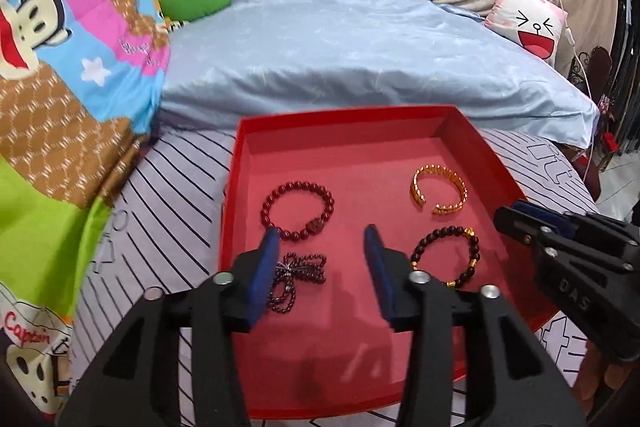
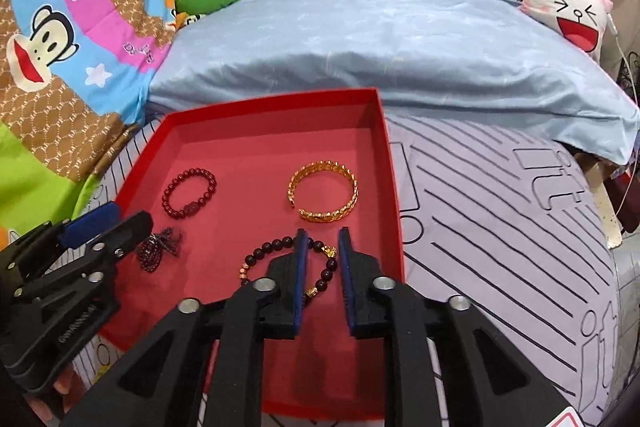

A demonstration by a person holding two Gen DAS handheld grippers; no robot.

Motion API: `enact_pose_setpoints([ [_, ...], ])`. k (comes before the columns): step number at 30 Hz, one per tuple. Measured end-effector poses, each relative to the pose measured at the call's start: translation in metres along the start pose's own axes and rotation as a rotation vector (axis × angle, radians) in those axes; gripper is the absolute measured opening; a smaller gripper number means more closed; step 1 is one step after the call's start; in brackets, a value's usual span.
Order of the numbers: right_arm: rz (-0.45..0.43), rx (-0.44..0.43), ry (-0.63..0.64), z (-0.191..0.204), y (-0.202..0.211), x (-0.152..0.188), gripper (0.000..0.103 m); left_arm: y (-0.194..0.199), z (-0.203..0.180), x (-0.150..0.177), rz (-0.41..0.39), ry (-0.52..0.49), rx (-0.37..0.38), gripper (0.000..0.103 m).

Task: Organize jewelry
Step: 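Lift both open tools out of the tray back toward the remaining jewelry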

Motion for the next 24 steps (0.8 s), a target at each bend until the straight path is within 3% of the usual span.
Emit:
enact_pose_setpoints([
  [2,-0.02,-0.011,-0.008,0.004,0.013,0.002,0.029,0.009,0.0,-0.001,-0.016,0.001,-0.006,0.048],
  [11,-0.061,-0.008,0.028,0.028,0.063,0.035,0.031,0.054,0.012,0.02,-0.051,0.02,-0.029,0.051],
  [24,0.034,-0.007,0.06,0.045,0.09,0.133,0.032,0.091,0.039,0.114,0.03,0.054,-0.067,0.052],
])
Point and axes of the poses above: each gripper's, at about its wrist camera, not at the fingertips, and y roughly against the way its jaws point, z to its left, x to its underside, the point moved 1 cm from there along -y, roughly the way its jaws point, and after that the axes turned 10 degrees about -x, right-handed, at the moved point
